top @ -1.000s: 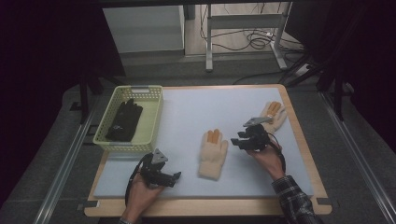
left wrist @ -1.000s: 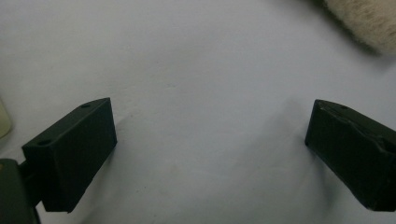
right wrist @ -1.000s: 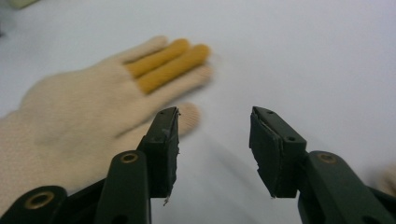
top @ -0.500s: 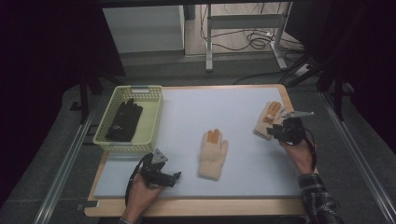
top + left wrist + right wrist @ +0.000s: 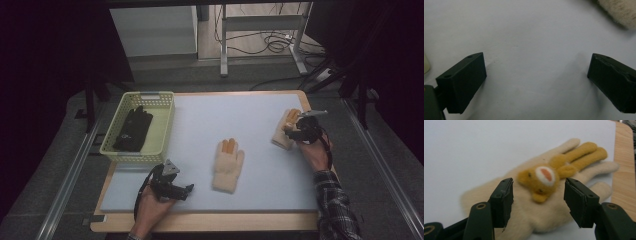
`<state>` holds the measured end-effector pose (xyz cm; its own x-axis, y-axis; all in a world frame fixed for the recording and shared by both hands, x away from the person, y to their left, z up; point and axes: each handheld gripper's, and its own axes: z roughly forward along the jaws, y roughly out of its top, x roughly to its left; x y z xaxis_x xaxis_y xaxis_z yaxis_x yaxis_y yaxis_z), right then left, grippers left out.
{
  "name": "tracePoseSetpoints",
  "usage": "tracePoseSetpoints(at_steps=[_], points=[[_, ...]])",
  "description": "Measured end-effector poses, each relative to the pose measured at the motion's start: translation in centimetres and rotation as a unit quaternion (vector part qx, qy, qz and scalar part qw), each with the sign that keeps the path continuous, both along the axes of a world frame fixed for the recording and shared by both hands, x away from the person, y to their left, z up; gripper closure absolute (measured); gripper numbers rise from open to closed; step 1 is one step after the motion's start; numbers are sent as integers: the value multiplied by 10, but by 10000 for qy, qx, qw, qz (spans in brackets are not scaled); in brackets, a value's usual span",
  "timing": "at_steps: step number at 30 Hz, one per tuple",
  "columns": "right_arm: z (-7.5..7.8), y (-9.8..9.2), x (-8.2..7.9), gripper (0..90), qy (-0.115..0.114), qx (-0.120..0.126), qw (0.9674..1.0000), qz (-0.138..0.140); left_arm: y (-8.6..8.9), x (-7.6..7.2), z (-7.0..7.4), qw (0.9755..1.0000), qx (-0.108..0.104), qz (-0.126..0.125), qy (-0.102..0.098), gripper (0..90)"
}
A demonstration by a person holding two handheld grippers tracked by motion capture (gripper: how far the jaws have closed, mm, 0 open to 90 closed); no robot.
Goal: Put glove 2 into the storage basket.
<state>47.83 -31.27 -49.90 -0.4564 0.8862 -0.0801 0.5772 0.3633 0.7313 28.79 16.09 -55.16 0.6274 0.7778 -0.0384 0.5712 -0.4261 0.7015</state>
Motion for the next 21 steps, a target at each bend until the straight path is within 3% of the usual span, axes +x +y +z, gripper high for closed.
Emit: tracePoseSetpoints(at_steps=[7, 9, 14, 21], points=[[-14, 2, 18, 410, 117, -21, 9999, -13, 0, 0, 0, 10000, 26, -18, 4, 24], [-18, 2, 20, 517, 160, 63, 9999, 0, 0, 0, 0, 10000, 25, -17, 3, 24], [-14, 4, 17, 648, 142, 43, 9998, -93, 0, 0, 0, 10000, 26, -18, 1, 25], [-8, 0, 1, 660, 68, 224, 9997, -16, 0, 0, 0, 10000, 28, -18, -1, 25]])
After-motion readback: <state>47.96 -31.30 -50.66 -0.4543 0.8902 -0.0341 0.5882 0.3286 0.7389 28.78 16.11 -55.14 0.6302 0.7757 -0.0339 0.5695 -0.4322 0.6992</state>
